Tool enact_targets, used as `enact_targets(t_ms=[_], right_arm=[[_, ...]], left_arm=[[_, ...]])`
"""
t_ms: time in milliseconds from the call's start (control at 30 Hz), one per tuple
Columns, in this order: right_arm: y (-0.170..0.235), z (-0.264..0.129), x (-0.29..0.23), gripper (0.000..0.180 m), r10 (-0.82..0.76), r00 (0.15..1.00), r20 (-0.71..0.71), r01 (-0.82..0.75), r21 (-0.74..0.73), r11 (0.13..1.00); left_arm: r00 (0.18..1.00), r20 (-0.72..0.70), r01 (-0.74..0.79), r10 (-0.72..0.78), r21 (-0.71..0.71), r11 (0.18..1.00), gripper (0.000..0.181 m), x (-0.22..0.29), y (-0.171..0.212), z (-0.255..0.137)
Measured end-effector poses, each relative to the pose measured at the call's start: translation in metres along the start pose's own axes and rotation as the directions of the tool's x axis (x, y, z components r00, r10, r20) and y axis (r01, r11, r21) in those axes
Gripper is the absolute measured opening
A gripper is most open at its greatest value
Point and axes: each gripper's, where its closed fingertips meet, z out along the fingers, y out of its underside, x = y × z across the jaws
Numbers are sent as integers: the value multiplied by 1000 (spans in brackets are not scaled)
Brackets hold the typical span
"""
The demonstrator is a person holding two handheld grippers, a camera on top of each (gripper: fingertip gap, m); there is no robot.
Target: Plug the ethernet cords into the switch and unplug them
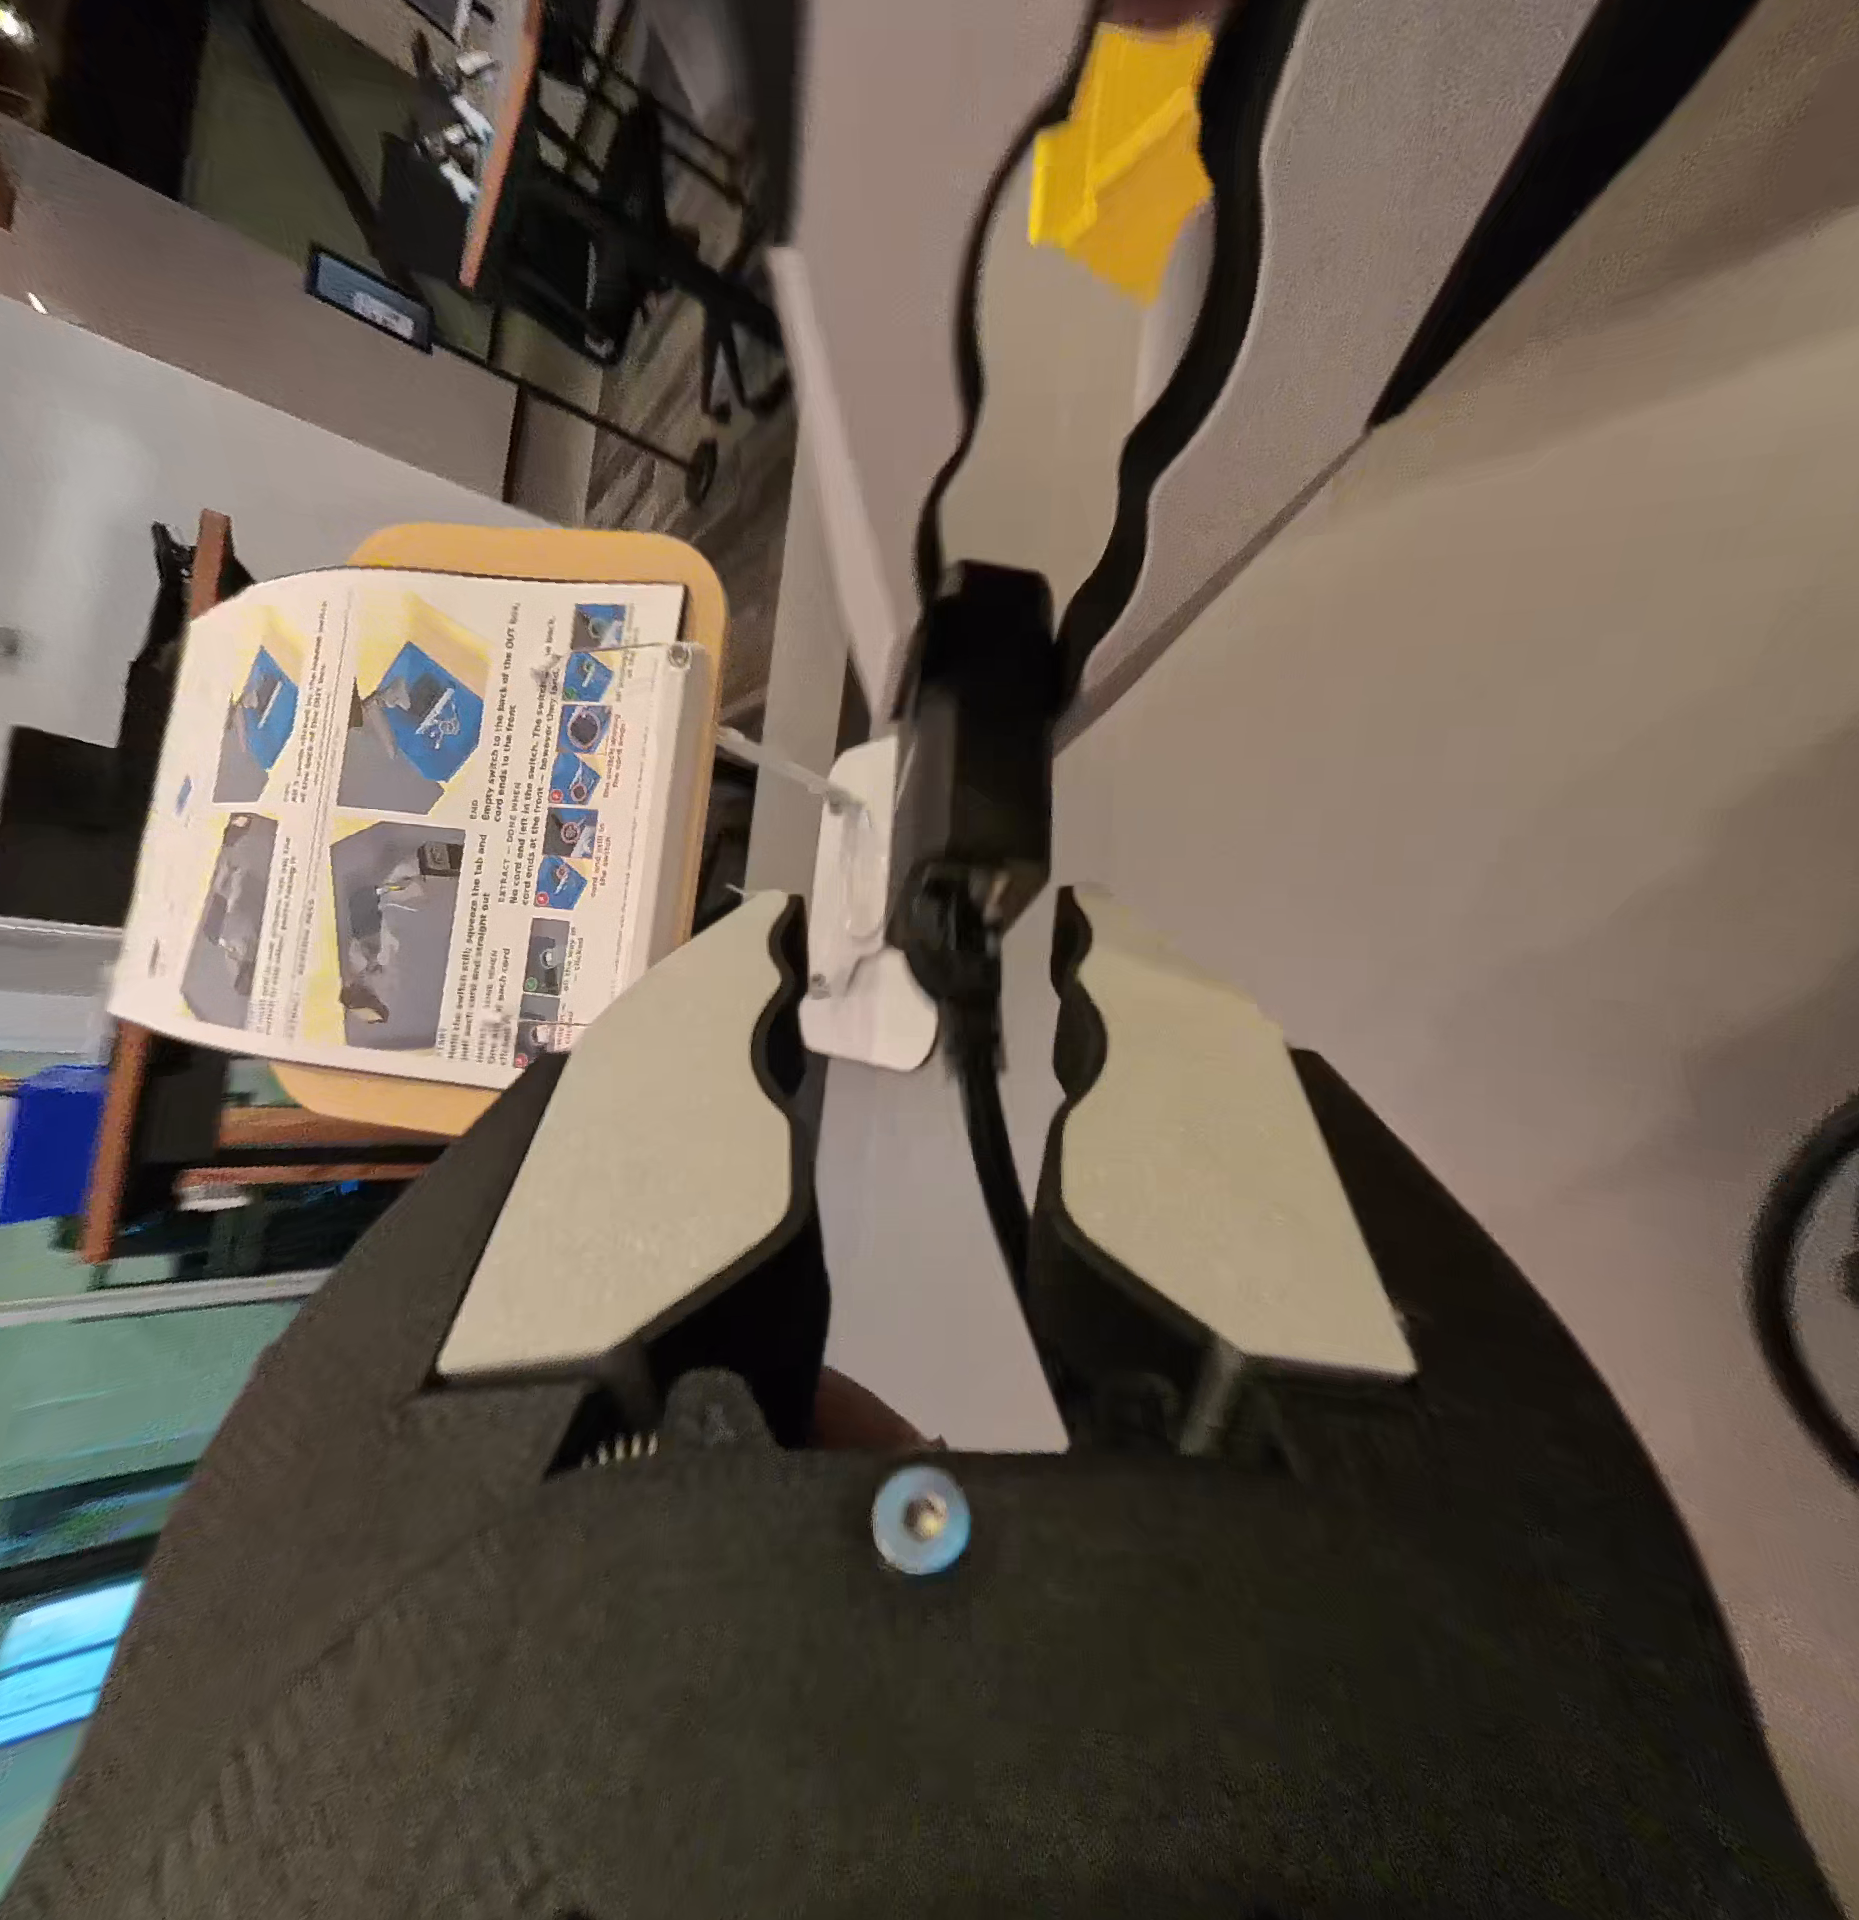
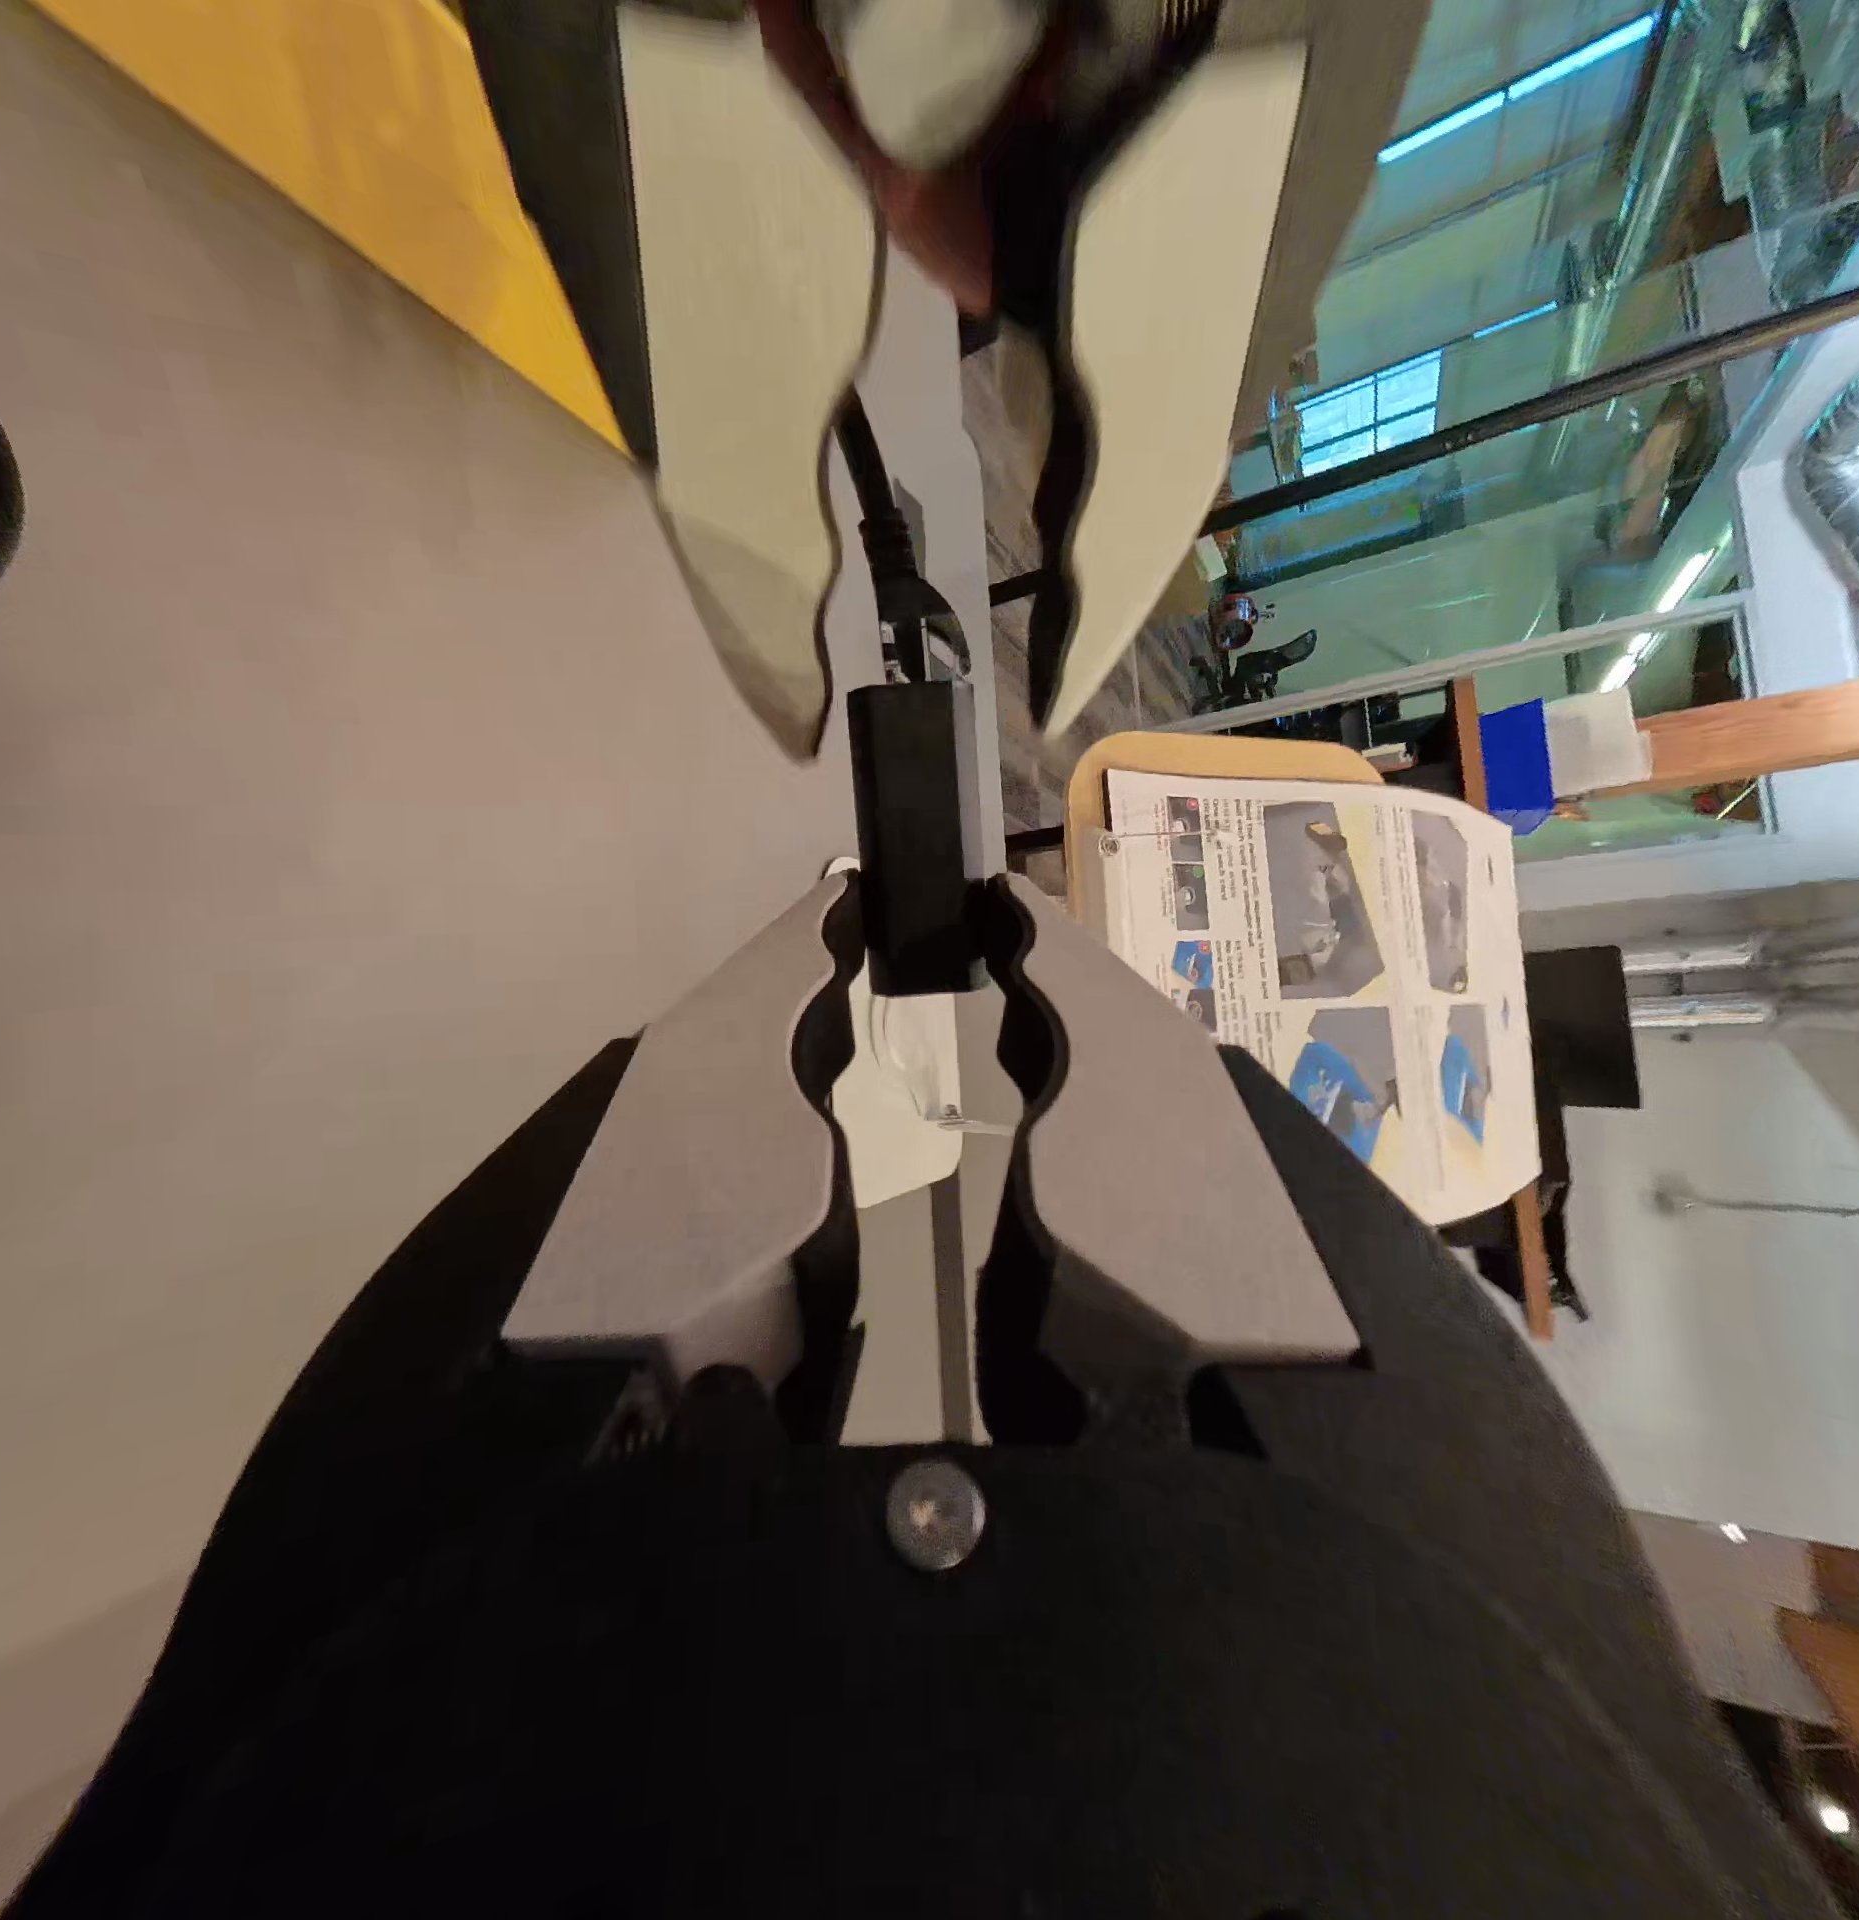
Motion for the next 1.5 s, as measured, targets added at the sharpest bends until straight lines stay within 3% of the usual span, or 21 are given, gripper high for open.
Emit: enact_targets(t_ms=[67, 133, 200, 267, 333, 367, 433, 500, 700, 867, 1000, 1133, 1300, 1500], right_arm=[[8, -3, 8, 21, 79, 997, 0, -79, 23, 997], [12, -6, 18, 21, 177, 984, -5, -177, 77, 981], [14, -10, 27, 21, 259, 966, -6, -256, 125, 959], [16, -13, 33, 21, 331, 944, 6, -327, 169, 930], [18, -16, 40, 21, 404, 915, 17, -398, 219, 891], [19, -18, 44, 21, 441, 897, 21, -432, 246, 868], [22, -23, 51, 21, 499, 866, 38, -487, 290, 824], [21, -26, 56, 21, 545, 836, 64, -533, 332, 778], [-5, -28, 57, 21, 623, 744, 244, -651, 475, 592], [-16, -25, 53, 21, 649, 666, 368, -727, 515, 454], [-16, -30, 51, 21, 639, 614, 463, -770, 531, 355], [-17, -29, 43, 21, 615, 563, 552, -809, 520, 274], [-16, -26, 40, 21, 596, 466, 654, -867, 474, 157], [0, -10, 37, 35, 679, 345, 648, -926, 353, 135]], left_arm=[[993, -17, 118, -117, 111, 987, 47, -17, -5, -20], [952, -46, 302, -301, 280, 911, 42, -43, -11, -46], [859, -120, 486, -498, 495, 720, 25, -74, -9, -76], [754, -194, 595, -627, 607, 528, 18, -97, 11, -96], [671, -231, 648, -705, 644, 406, 19, -109, 37, -104], [642, -237, 670, -729, 637, 383, 19, -111, 48, -103], [602, -179, 694, -778, 599, 399, 16, -112, 69, -94], [619, -168, 707, -767, 546, 450, 18, -101, 70, -78], [714, -273, 688, -644, 441, 576, 39, -47, 15, -17], [712, -383, 694, -589, 517, 502, 44, -34, -40, -7], [668, -439, 728, -601, 554, 405, 30, -39, -46, -11], [663, -433, 730, -610, 551, 403, 38, -34, -48, -6], [676, -418, 721, -607, 544, 429, 31, -31, -49, -6], [707, -257, 669, -658, 546, 505, 25, -41, -33, -8]])
